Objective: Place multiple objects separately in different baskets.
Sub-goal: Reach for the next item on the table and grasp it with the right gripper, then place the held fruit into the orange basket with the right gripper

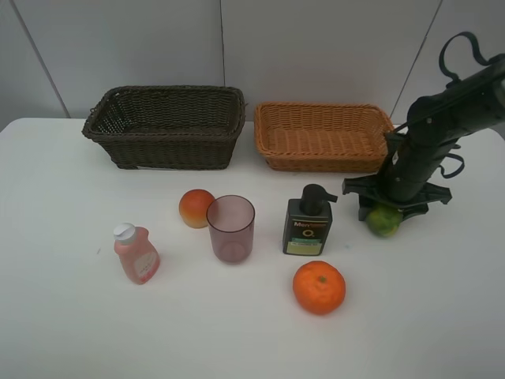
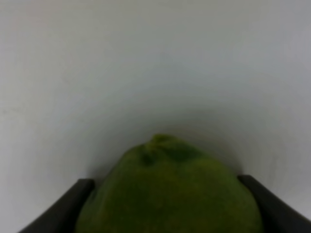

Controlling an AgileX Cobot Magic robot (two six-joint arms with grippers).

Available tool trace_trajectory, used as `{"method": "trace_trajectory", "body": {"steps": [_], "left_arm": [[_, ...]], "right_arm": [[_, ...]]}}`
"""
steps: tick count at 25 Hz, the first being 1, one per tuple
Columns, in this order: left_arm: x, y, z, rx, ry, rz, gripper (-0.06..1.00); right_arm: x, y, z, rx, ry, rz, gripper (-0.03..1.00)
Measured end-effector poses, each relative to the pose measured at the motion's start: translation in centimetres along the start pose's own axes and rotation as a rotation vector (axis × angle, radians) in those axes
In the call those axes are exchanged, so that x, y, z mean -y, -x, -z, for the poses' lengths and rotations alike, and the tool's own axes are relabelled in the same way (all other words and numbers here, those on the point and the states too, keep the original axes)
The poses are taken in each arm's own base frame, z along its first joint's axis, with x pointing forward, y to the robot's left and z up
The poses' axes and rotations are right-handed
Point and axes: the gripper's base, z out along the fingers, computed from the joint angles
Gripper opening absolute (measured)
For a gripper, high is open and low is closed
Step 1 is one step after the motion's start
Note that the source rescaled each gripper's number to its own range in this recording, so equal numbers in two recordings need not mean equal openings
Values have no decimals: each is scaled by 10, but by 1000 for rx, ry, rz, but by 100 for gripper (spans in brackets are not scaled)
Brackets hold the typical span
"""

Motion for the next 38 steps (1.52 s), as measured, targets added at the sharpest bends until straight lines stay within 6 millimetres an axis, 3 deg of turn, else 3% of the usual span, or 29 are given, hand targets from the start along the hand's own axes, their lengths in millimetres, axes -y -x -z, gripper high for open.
{"method": "trace_trajectory", "body": {"steps": [13, 16, 23, 30, 34, 38], "left_arm": [[0, 0, 0, 0, 0, 0, 100], [0, 0, 0, 0, 0, 0, 100], [0, 0, 0, 0, 0, 0, 100], [0, 0, 0, 0, 0, 0, 100], [0, 0, 0, 0, 0, 0, 100], [0, 0, 0, 0, 0, 0, 100]], "right_arm": [[0, 2, 3, 9, 2, -1, 37], [2, 9, 19, 4, -29, 12, 37], [1, 34, 77, -17, -42, 104, 37], [-25, 55, 123, 20, 90, 195, 37], [-35, 76, 135, 67, 120, 195, 37], [-45, 101, 130, 92, 127, 193, 37]]}}
